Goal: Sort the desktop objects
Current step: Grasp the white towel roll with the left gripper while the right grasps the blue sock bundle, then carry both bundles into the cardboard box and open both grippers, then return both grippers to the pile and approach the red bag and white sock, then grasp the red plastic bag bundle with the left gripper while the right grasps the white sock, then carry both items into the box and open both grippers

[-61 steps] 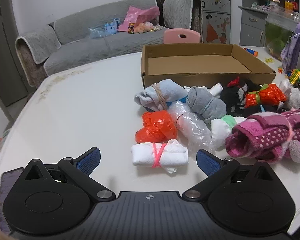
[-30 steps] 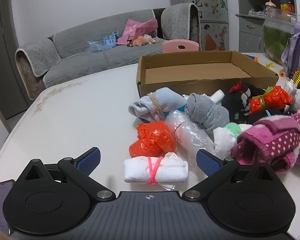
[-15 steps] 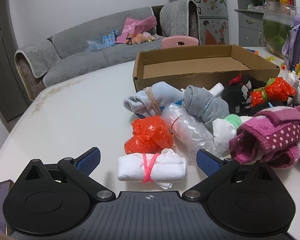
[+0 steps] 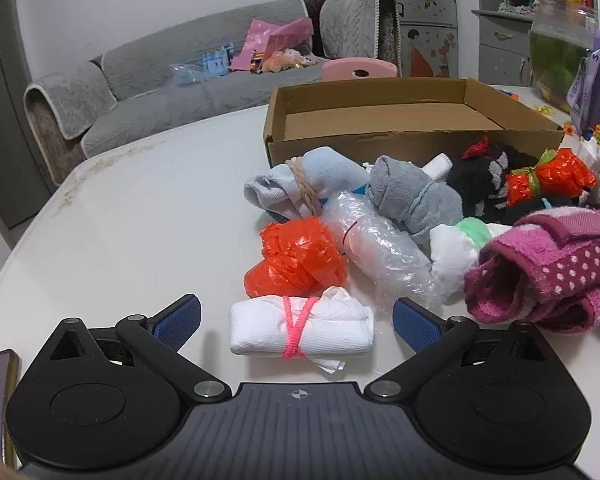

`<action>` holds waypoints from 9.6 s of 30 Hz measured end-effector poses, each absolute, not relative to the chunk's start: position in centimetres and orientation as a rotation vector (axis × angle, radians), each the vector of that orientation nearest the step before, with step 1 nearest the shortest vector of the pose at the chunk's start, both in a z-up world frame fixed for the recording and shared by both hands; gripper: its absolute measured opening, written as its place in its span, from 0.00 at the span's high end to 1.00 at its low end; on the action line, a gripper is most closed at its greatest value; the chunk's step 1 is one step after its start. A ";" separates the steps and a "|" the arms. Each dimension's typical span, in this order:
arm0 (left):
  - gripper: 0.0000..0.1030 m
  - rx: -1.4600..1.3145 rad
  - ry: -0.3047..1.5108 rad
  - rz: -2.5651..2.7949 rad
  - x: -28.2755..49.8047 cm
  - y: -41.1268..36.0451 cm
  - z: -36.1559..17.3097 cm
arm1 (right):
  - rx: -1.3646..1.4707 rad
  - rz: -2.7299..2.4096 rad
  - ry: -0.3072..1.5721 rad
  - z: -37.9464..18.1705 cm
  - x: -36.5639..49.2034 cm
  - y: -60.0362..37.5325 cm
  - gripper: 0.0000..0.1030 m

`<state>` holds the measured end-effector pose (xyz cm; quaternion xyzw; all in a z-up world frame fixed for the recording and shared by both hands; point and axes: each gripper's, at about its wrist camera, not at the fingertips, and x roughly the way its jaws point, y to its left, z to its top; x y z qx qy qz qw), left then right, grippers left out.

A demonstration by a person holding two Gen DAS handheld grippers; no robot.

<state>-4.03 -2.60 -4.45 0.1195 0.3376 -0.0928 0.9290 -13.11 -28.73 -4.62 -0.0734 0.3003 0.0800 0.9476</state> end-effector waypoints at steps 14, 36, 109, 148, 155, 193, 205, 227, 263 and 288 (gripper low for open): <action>0.25 0.223 0.679 -0.210 -4.5 -2.6 -4.3 | -0.107 0.174 0.614 -4.3 -13.1 -29.3 0.19; 0.26 0.179 0.633 -0.256 -7.6 -3.1 4.0 | 0.044 0.205 0.531 -0.1 -13.0 -31.7 0.20; 0.00 -0.384 0.777 -0.418 7.3 4.8 4.8 | 0.136 0.207 0.657 2.8 1.2 -31.9 0.00; 0.01 0.173 0.774 -0.263 3.2 -1.1 -4.9 | 0.050 0.228 0.736 -3.5 -2.3 -33.3 0.01; 0.03 0.122 0.751 -0.266 2.8 -1.1 -5.4 | 0.033 0.228 0.751 -3.8 -2.7 -32.9 0.30; 0.49 0.109 0.719 -0.274 1.3 -1.6 -4.9 | 0.101 0.144 0.738 -3.8 -3.0 -37.0 0.59; 0.51 0.093 0.727 -0.261 -0.1 -1.0 -3.4 | 0.122 0.142 0.685 -2.5 -4.1 -37.5 0.60; 0.51 0.138 0.628 -0.361 7.4 -6.6 6.8 | 0.171 0.253 0.577 5.8 1.0 -36.1 0.62; 0.12 0.250 0.800 -0.376 15.7 -9.8 -2.4 | 0.044 0.270 0.660 3.1 7.8 -31.3 0.36; 0.10 0.037 0.869 -0.359 9.0 -7.1 -1.0 | 0.087 0.459 0.785 1.2 3.4 -28.6 0.13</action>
